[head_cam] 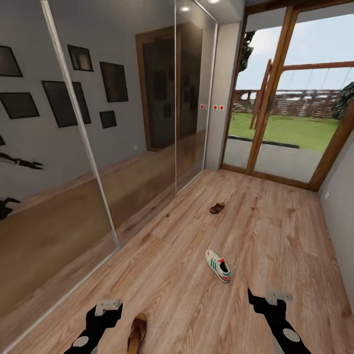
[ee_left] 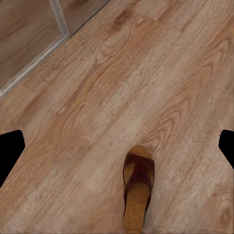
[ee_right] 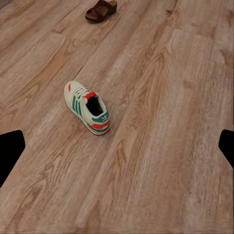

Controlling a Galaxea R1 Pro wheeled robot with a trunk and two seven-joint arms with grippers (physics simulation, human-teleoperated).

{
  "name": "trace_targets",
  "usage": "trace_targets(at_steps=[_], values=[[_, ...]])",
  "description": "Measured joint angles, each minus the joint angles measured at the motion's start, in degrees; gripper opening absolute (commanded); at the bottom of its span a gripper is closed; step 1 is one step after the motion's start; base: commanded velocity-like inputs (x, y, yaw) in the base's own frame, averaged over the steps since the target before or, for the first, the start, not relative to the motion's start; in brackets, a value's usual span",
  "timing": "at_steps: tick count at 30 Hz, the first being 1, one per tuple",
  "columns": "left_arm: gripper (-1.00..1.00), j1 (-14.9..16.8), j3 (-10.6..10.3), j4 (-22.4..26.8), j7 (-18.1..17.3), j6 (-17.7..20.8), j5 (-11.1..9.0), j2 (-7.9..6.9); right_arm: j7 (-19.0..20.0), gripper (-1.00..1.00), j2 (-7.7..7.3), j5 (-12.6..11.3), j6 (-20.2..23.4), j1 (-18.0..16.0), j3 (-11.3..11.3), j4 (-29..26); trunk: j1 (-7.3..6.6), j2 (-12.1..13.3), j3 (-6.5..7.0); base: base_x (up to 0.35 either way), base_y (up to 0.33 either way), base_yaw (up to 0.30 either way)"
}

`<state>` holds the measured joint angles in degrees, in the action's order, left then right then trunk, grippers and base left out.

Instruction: Pick up the two gym shoes and the two sandals from the corridor floor and place them onto the hallstand (shoe rack) in the corridor, making sure they are on the rack and not on the floor. Arrange them so the two gym shoes are next to each other and the two sandals are next to each other.

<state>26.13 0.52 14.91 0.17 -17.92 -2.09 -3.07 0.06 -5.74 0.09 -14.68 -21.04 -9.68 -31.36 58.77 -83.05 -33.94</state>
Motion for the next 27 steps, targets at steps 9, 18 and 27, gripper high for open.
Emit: trace_targets(at_steps=[9, 18, 27], values=[[1.0, 0.03, -0.12, 0.45, -0.13, 0.0, 0.0, -0.1, -0.03, 1.0, 0.01, -0.01, 0.01, -0.01, -0.01, 0.33, -0.03, -0.01, 0.0, -0.087, 0.0, 0.0], [1.0, 0.03, 0.05, 0.53, -0.46, 0.12, -0.16, -0.29, -0.13, 1.0, -0.07, -0.09, 0.02, -0.01, -0.08, 0.06, -0.03, -0.01, 0.0, -0.003, 0.0, 0.0], [1.0, 0.03, -0.02, 0.27, -0.49, 0.17, -0.27, -0.27, -0.14, 1.0, -0.14, -0.02, 0.01, -0.01, -0.1, 0.03, 1.72, -3.2, -1.43, 0.0, 0.0, 0.0]])
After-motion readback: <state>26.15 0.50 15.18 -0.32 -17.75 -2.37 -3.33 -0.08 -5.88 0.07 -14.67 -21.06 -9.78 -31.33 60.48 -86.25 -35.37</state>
